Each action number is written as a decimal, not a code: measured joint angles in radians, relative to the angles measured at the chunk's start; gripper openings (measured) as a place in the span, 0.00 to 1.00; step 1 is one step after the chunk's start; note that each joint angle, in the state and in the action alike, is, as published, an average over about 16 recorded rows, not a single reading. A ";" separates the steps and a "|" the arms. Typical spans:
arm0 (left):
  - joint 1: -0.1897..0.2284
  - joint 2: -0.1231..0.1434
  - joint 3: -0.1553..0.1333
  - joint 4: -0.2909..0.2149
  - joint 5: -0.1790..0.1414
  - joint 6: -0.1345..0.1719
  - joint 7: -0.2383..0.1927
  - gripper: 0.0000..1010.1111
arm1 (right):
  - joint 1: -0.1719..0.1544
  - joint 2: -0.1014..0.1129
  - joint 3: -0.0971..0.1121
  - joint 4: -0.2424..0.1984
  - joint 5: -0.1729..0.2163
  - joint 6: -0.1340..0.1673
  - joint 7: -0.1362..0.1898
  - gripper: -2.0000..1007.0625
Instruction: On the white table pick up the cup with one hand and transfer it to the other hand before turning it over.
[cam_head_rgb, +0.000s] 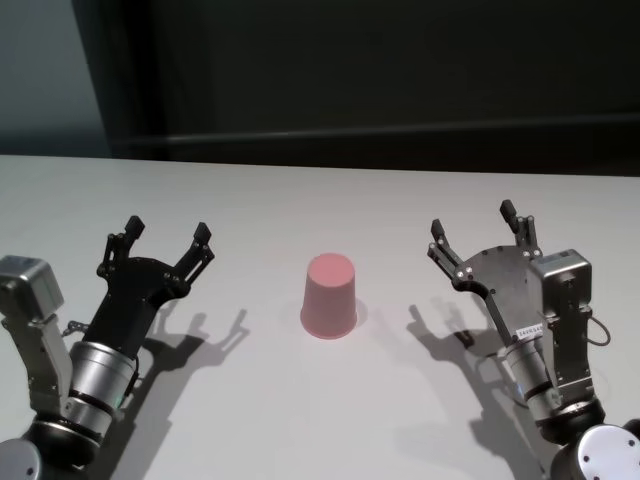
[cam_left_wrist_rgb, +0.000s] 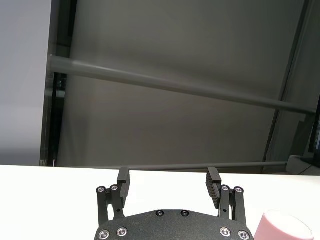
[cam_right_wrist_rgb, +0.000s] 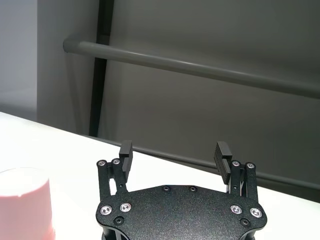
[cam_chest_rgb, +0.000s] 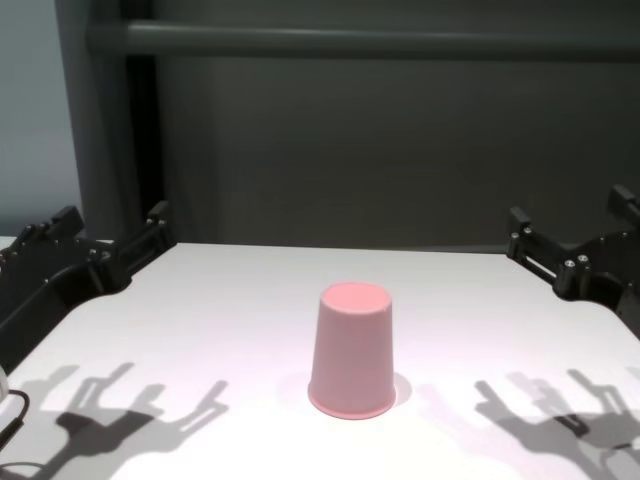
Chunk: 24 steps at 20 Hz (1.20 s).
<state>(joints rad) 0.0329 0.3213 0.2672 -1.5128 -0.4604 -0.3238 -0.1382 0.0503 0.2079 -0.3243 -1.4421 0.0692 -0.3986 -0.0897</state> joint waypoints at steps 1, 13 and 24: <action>0.000 0.000 0.000 0.000 0.000 0.000 0.000 0.99 | -0.002 -0.001 0.002 -0.001 -0.002 0.000 -0.001 1.00; 0.000 0.000 0.000 0.000 0.000 0.000 0.000 0.99 | -0.009 -0.009 0.011 -0.001 -0.011 0.002 -0.007 1.00; 0.000 0.000 0.000 0.000 0.000 0.000 0.000 0.99 | -0.006 -0.007 0.009 0.001 -0.009 0.003 -0.006 1.00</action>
<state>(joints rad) 0.0329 0.3213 0.2672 -1.5128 -0.4604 -0.3238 -0.1382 0.0442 0.2004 -0.3156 -1.4416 0.0602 -0.3957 -0.0961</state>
